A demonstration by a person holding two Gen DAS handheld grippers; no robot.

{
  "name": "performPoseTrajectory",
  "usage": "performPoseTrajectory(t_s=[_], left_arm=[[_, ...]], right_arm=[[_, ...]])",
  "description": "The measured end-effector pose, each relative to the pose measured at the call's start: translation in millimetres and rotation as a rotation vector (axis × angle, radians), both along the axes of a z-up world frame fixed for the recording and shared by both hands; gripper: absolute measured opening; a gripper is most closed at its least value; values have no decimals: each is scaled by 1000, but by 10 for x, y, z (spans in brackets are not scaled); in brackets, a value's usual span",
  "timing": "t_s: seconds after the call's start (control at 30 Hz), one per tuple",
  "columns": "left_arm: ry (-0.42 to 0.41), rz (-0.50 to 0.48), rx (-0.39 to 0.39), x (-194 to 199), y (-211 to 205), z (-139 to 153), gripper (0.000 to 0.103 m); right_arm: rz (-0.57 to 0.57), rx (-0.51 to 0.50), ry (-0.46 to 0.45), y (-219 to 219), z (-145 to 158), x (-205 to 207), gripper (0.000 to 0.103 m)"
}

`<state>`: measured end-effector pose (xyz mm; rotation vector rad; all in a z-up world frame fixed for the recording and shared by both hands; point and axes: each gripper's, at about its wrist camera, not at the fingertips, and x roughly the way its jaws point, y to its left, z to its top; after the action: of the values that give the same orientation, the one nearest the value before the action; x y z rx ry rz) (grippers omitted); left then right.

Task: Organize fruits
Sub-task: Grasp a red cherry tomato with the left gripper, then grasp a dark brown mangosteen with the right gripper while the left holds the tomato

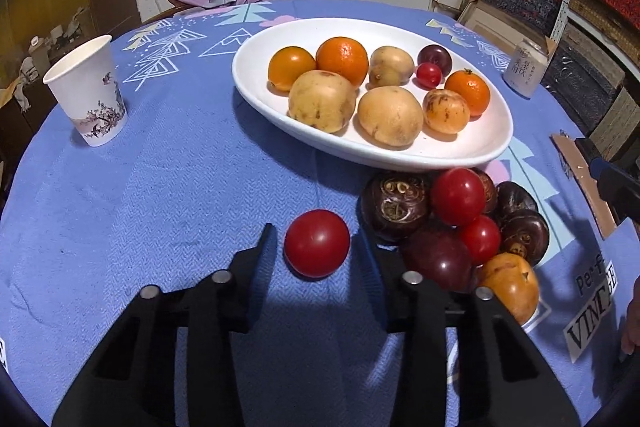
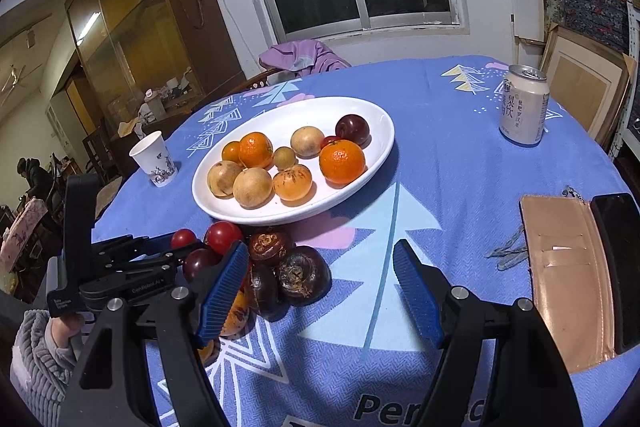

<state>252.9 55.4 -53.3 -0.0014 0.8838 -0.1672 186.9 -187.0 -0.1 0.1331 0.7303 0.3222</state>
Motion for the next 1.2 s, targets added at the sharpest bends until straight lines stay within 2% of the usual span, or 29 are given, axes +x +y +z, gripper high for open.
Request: performPoseTrajectory(t_s=[0.03, 0.17, 0.3, 0.5, 0.57, 0.67, 0.73, 0.8, 0.9, 1.0, 1.2], left_arm=[[-1, 2, -5, -1, 9, 0, 31], [-4, 16, -14, -19, 37, 8, 30], [-25, 79, 29, -113, 120, 52, 30], [-26, 122, 30, -156, 195, 84, 30], [-14, 117, 39, -144, 173, 50, 30], [-7, 109, 51, -144, 143, 20, 30], [-4, 108, 52, -137, 137, 13, 30], [-3, 109, 49, -135, 145, 13, 30], [-3, 108, 52, -137, 145, 11, 30], [-3, 108, 55, -136, 145, 11, 30], [1, 113, 56, -131, 136, 0, 30]], right_arm=[[0, -1, 3, 1, -7, 4, 76], [3, -6, 16, 10, -34, 21, 76], [17, -35, 19, 48, -70, -27, 76], [84, -148, -35, 298, -128, -249, 76], [109, -185, -51, 399, -153, -289, 73], [116, -216, -43, 467, -215, -272, 62], [96, -206, -26, 431, -245, -223, 50], [62, -167, -1, 322, -251, -156, 48], [15, -186, 25, 250, -298, -76, 48], [43, -205, 80, 312, -396, 7, 49], [68, -271, 55, 531, -401, 109, 47]])
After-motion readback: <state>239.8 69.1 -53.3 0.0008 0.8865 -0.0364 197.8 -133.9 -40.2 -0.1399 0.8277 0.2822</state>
